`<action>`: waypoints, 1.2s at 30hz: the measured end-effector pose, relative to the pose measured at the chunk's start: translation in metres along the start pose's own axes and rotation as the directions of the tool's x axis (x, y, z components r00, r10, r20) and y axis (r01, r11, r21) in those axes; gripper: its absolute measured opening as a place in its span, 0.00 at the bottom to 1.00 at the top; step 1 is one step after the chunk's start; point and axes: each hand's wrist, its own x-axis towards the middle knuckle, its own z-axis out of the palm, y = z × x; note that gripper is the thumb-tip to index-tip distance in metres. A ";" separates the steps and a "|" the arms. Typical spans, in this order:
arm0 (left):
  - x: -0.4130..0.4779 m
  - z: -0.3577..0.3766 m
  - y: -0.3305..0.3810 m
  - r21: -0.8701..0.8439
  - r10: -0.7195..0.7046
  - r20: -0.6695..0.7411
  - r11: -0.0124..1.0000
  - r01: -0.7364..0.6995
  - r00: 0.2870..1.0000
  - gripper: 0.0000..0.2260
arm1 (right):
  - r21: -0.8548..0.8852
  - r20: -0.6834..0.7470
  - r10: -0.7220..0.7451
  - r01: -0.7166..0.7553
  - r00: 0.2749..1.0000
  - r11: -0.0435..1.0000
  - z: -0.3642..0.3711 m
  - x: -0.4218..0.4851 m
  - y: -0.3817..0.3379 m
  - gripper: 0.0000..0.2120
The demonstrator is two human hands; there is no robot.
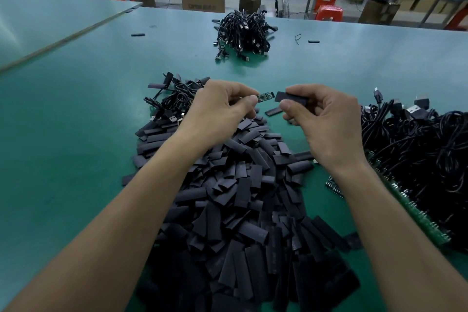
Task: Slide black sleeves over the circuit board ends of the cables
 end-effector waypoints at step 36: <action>-0.004 0.000 0.006 -0.076 0.028 0.054 0.997 -0.024 0.998 0.04 | 0.147 -0.022 -0.015 0.018 1.000 0.989 0.001 -0.001 0.007 0.08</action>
